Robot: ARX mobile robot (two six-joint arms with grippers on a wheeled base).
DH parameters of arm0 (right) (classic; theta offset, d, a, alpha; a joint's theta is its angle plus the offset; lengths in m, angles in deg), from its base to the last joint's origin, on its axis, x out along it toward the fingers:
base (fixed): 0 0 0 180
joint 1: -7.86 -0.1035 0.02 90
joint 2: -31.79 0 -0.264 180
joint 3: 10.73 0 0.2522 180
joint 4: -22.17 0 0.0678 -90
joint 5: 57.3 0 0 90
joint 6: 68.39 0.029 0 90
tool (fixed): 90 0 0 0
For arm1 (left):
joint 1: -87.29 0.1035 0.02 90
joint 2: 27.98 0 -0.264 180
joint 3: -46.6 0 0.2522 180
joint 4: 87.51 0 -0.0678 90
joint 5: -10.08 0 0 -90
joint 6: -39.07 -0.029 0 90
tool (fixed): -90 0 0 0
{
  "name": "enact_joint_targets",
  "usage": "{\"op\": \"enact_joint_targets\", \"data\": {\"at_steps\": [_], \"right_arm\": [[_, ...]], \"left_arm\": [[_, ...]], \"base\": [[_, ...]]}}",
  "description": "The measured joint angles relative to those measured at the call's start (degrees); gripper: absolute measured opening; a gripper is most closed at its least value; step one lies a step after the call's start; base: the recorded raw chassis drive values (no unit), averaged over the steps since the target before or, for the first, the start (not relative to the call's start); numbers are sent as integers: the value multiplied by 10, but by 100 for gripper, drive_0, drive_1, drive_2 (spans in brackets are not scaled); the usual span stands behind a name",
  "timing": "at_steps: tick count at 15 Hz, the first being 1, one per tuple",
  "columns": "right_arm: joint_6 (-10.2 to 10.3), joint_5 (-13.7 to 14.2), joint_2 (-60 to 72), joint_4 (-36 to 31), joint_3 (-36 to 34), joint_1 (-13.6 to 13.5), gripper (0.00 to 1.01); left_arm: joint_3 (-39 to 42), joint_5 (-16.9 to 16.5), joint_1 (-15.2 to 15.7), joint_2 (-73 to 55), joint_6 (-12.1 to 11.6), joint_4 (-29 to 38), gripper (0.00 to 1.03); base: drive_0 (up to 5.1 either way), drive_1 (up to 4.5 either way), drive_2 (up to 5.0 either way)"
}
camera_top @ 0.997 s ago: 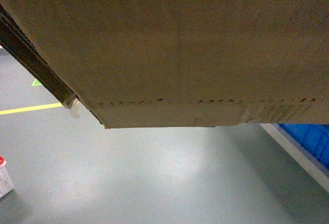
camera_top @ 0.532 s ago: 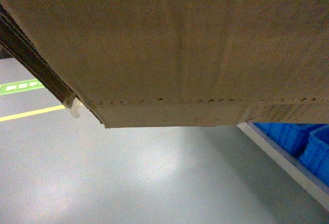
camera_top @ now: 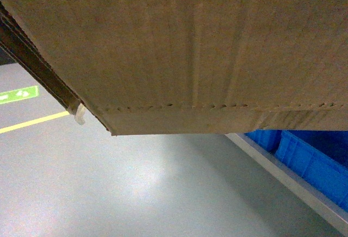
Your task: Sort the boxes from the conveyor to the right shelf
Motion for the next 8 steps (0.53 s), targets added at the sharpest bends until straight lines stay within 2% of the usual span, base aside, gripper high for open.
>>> {"op": "enact_joint_targets", "data": {"at_steps": [8], "right_arm": [[0,0,0,0,0,0,4]], "left_arm": [[0,0,0,0,0,-1,4]], "base": [[-145,-145,-145]]}}
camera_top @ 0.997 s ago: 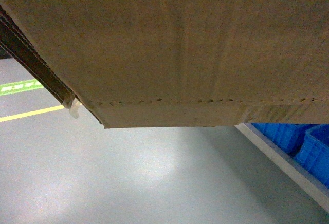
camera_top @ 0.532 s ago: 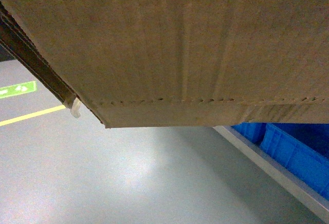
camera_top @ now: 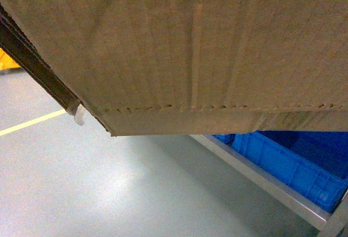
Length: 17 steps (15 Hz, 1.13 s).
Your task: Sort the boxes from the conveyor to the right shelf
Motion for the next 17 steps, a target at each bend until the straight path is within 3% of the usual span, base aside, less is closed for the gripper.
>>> {"op": "enact_joint_targets", "data": {"at_steps": [5,17], "right_arm": [[0,0,2,-2,0,0,4],[0,1,0,0,0,0,4]], "left_arm": [[0,0,0,-2,-1,2,4],[0,0,0,0,-1,0,4]], "base": [[-145,-145,-145],[-158,-576,260]]}}
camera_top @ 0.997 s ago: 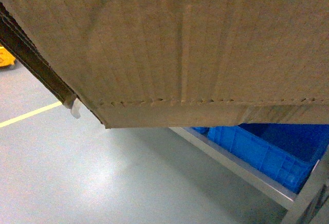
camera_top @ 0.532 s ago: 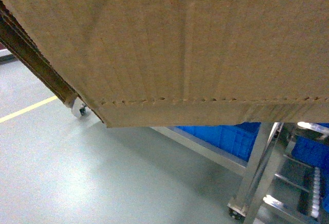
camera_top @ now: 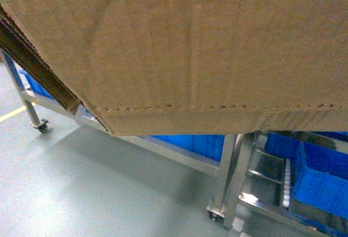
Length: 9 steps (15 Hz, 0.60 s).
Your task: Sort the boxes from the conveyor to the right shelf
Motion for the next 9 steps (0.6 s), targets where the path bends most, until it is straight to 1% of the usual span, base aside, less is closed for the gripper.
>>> {"op": "enact_joint_targets", "data": {"at_steps": [8,9], "right_arm": [[0,0,0,0,0,0,4],[0,0,0,0,0,0,4]], "left_arm": [[0,0,0,0,0,0,4],[0,0,0,0,0,0,4]], "base": [[-158,-576,260],[-158,-158,-158]]}}
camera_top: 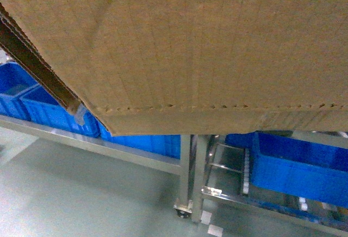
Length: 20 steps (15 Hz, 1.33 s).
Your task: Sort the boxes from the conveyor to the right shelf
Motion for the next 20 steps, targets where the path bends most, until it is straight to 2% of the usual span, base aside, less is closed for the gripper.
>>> {"op": "enact_joint_targets", "data": {"at_steps": [20], "right_arm": [[0,0,0,0,0,0,4]], "left_arm": [[0,0,-1,0,0,0,4]], "base": [[-158,-158,-158]]}}
